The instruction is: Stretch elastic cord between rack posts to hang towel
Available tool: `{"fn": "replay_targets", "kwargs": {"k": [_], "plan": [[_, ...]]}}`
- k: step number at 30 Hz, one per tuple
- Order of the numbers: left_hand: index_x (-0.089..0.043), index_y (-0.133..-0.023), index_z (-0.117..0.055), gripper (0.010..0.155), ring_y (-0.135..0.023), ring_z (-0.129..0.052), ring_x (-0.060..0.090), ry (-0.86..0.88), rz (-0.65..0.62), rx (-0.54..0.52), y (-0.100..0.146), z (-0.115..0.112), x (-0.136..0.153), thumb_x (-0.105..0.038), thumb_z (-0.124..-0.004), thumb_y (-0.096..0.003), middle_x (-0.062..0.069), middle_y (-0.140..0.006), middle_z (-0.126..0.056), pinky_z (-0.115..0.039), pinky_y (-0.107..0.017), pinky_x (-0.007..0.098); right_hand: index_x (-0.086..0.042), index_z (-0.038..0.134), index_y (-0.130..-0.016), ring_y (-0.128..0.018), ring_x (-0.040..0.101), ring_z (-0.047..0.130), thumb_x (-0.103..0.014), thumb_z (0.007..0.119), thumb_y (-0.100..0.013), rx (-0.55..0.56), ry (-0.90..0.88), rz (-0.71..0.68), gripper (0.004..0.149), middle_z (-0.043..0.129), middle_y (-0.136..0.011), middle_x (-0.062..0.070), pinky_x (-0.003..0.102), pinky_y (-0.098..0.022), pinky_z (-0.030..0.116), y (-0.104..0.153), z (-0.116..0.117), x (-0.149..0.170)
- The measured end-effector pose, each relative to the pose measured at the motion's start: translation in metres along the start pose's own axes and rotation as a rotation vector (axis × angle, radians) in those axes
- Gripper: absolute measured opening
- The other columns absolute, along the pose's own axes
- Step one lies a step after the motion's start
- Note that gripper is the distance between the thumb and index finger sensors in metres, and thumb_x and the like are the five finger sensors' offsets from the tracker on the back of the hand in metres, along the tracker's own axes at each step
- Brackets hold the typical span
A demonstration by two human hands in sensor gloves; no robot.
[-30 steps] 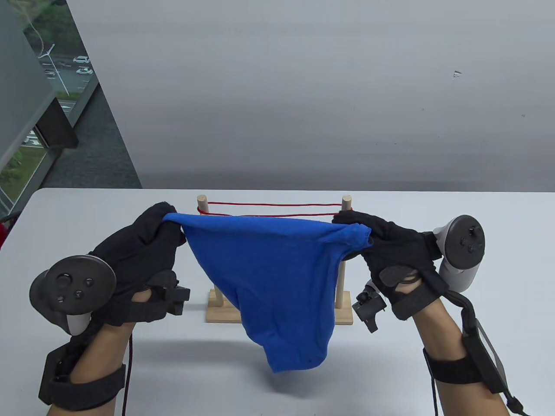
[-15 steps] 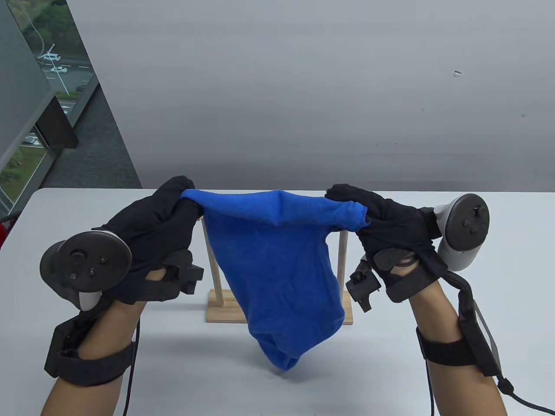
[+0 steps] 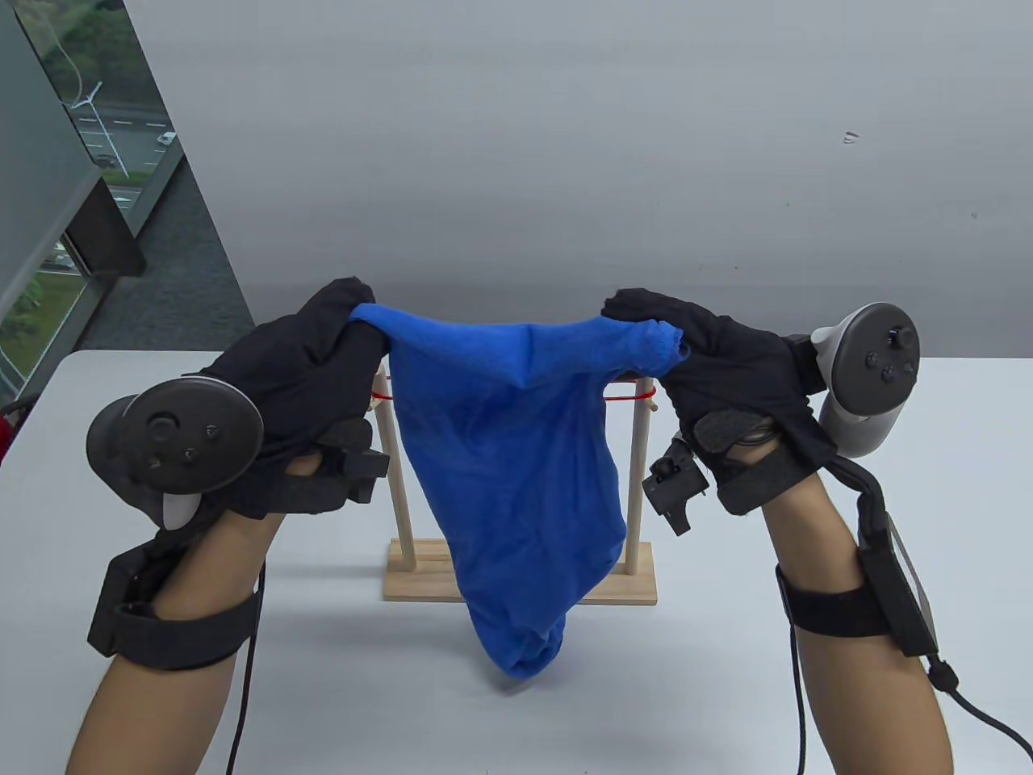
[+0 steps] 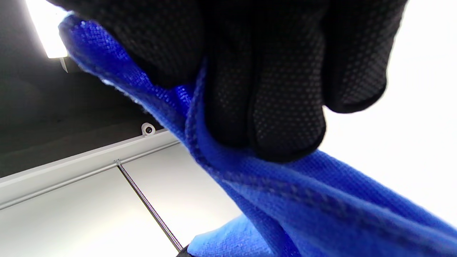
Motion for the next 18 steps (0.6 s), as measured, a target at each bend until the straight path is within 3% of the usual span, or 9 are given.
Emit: {"fn": "replay_targets", "kwargs": {"k": [10, 18], "plan": [[-0.01, -0.073, -0.096, 0.042, -0.033, -0.116, 0.023, -0.038, 0.052, 0.002, -0.022, -0.007, 0.021, -0.039, -0.094, -0.0426, -0.002, -0.044, -0.116, -0.09, -0.044, 0.047, -0.004, 0.085, -0.08, -0.05, 0.034, 0.11, -0.028, 0.081, -0.044, 0.028, 0.016, 0.058, 0.043, 0.101, -0.064, 0.013, 0.054, -0.047, 0.086, -0.02, -0.013, 0.023], [-0.013, -0.076, -0.095, 0.042, -0.042, -0.116, 0.024, 0.03, 0.073, 0.133, -0.041, -0.023, 0.054, -0.04, -0.093, -0.0432, -0.002, -0.051, -0.116, -0.088, -0.049, 0.048, -0.004, 0.084, -0.081, -0.053, 0.035, 0.109, -0.028, 0.081, -0.045, 0.03, -0.04, 0.16, 0.044, 0.1, -0.066, 0.013, 0.055, -0.048, 0.084, -0.029, -0.026, 0.06]]}}
Point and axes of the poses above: the tracker on the back of each hand, its own x axis roughly to the little-finger side, its own y axis roughly from the fingertips to the wrist, z = x × y, the point moved 3 cm from there along -y, roughly from the wrist to the fingertips
